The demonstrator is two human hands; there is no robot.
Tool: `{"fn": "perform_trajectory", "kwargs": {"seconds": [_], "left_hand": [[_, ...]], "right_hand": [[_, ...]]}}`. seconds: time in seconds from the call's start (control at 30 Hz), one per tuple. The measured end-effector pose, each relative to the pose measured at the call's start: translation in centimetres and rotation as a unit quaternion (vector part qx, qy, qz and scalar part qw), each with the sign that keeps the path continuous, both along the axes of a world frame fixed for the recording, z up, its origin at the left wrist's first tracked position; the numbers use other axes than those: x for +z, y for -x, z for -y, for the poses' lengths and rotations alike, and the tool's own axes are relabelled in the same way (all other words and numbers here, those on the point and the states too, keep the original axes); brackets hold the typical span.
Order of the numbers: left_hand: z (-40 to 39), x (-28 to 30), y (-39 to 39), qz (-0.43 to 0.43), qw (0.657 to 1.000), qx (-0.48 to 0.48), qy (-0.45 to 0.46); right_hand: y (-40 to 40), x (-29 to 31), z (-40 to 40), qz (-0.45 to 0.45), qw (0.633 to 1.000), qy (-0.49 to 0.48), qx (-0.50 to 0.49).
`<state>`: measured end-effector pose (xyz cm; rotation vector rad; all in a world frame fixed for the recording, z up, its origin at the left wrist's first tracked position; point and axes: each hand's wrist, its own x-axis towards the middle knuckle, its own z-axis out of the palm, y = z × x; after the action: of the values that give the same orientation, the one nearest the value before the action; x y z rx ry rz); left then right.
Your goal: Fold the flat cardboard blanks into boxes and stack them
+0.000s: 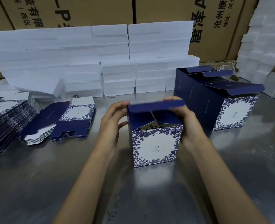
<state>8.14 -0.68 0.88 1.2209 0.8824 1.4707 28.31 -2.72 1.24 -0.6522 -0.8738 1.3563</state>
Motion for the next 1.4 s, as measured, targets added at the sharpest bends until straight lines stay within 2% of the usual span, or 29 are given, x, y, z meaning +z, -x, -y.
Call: {"fn": "perform_trajectory", "kwargs": {"seconds": [0.23,0.37,0.47,0.57,0.67,0.77,0.83,0.9,0.93,1.03,1.13,1.17,1.23,1.33,1.4], "left_hand": [[0.3,-0.2,-0.1,-0.057,0.998,0.016,-0.013],[0.2,-0.2,0.0,-0.033,0.999,-0.001,-0.011],[0.0,0.1,0.0,-0.019,1.000,0.001,0.008],[-0.1,0.6,0.1,-0.042,0.999,-0.013,0.028],[-0.3,1.6,0.1,-0.097,0.993,-0.027,0.053],[-0.4,3.2,-0.7,-0.180,0.980,-0.023,0.078],[-0.9,4.2,-2.0,-0.267,0.960,0.008,0.084],[-1.5,4.6,-3.3,-0.355,0.929,0.048,0.088],[-1.8,4.7,-3.8,-0.383,0.917,0.063,0.092],[-2.0,4.9,-4.1,-0.446,0.888,0.061,0.089],[-2.4,5.3,-4.1,-0.608,0.791,0.060,0.040],[-2.4,5.6,-4.3,-0.626,0.777,0.059,0.025],[-2.5,5.9,-4.7,-0.613,0.788,0.054,0.015],[-2.7,5.9,-4.6,-0.536,0.843,0.042,0.033],[-2.6,5.9,-4.6,-0.498,0.865,0.036,0.050]], "right_hand": [[-0.1,-0.2,0.3,-0.025,0.999,0.037,0.011],[0.2,0.0,0.2,0.059,0.998,0.020,-0.026],[0.2,-0.1,0.0,0.070,0.996,0.023,-0.054],[0.1,0.1,0.0,0.086,0.994,0.040,-0.054],[-0.1,1.6,-0.8,0.188,0.976,0.089,-0.057],[0.2,4.0,-1.9,0.321,0.937,0.133,-0.036],[1.0,5.2,-2.6,0.425,0.897,0.116,-0.027],[1.7,5.6,-3.3,0.536,0.840,0.072,-0.051],[2.0,5.7,-3.6,0.565,0.822,0.044,-0.056],[2.0,5.3,-3.7,0.584,0.809,-0.025,-0.060],[2.0,5.2,-3.7,0.602,0.795,-0.055,-0.050],[2.0,5.3,-3.7,0.611,0.788,-0.052,-0.048],[2.2,5.5,-3.9,0.627,0.777,-0.040,-0.040],[2.3,5.6,-4.0,0.631,0.775,-0.025,-0.042],[2.2,5.6,-3.9,0.621,0.783,-0.015,-0.045]]}}
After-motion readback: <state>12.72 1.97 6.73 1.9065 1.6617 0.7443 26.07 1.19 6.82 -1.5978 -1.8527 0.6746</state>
